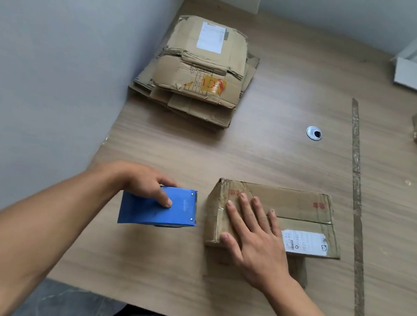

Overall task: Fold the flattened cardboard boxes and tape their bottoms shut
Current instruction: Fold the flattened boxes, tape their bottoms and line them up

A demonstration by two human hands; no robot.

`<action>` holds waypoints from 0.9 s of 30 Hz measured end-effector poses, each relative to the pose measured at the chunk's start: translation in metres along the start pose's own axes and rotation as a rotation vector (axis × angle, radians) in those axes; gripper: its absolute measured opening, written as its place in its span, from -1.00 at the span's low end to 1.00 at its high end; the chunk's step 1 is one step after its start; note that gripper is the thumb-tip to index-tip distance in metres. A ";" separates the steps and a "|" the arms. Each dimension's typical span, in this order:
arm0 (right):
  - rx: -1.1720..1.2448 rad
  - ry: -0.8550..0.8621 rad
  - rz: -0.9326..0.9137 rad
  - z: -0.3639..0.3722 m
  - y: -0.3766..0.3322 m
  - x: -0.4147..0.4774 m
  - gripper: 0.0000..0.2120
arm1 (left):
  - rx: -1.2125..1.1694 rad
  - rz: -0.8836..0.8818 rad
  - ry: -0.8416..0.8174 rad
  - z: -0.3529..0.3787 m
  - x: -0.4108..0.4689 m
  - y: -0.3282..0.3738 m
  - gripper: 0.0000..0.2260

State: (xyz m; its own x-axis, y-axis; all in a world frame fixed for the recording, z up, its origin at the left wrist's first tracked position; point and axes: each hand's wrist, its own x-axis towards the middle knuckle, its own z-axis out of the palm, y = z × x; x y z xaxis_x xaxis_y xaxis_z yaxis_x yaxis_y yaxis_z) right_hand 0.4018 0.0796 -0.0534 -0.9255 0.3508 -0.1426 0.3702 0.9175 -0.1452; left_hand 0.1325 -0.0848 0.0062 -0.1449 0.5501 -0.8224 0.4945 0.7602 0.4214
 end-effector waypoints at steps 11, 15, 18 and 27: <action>0.012 -0.006 0.015 0.000 -0.001 0.001 -0.40 | 0.260 0.006 0.059 0.002 0.027 0.050 -0.66; 0.038 -0.017 0.033 -0.003 -0.008 0.004 -0.37 | 0.426 -0.041 0.214 0.015 0.026 0.073 -0.72; 0.109 -0.006 0.043 -0.008 -0.007 0.004 -0.33 | 0.502 -0.092 0.291 0.033 0.029 0.089 -0.77; 0.106 -0.010 0.128 -0.020 -0.017 0.011 -0.17 | 0.244 -0.181 0.315 0.024 -0.001 0.020 -0.73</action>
State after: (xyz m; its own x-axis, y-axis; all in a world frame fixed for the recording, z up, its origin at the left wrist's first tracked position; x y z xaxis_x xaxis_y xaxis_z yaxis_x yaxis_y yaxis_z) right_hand 0.3832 0.0715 -0.0331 -0.8696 0.4611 -0.1767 0.4919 0.8404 -0.2278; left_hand 0.1631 -0.0781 0.0061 -0.4832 0.5232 -0.7020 0.6197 0.7708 0.1479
